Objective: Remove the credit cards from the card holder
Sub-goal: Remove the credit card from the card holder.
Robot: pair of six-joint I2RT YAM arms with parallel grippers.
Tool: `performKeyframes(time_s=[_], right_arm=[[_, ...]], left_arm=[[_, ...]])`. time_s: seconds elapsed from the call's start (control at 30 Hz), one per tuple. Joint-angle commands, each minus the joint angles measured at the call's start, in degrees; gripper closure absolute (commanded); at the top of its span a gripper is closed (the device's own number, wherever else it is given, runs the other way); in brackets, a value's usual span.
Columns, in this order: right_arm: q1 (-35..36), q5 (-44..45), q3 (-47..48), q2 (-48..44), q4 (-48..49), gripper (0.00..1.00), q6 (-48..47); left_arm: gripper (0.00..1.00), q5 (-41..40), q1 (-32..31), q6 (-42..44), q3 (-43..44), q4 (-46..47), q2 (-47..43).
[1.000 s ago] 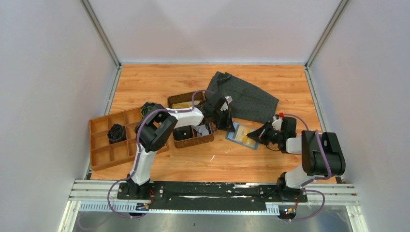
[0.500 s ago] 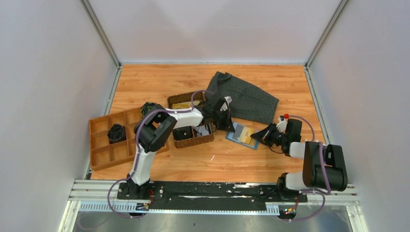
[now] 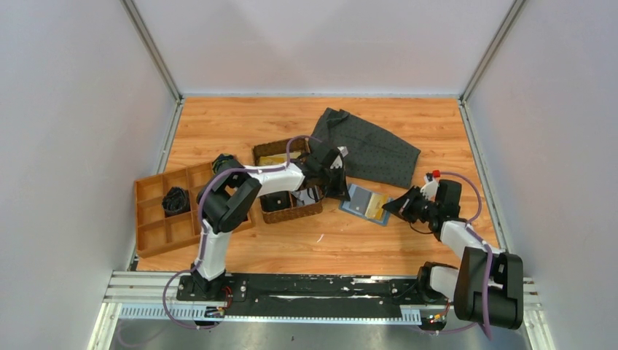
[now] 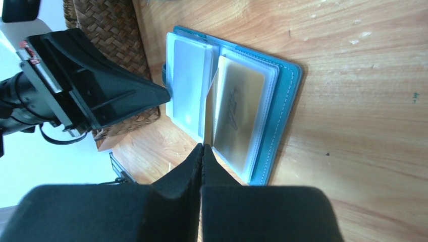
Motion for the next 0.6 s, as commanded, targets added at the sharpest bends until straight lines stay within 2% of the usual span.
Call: performKeyframes(time_s=[0.0, 0.2, 0.57], right_arm=[[-0.9, 0.1, 0.9, 0.4, -3.8, 1.00, -2.5], [-0.8, -1.5, 1.0, 1.4, -1.6, 1.00, -1.8], [-0.6, -2.1, 1.0, 3.4, -0.3, 1.00, -1.2]], left_arm=[[0.98, -1.1, -0.5, 0.6, 0.0, -1.7, -4.4], [0.97, 0.6, -0.9, 1.0, 0.8, -2.1, -5.7], [0.98, 4.2, -5.6, -3.0, 1.7, 4.0, 1.2]])
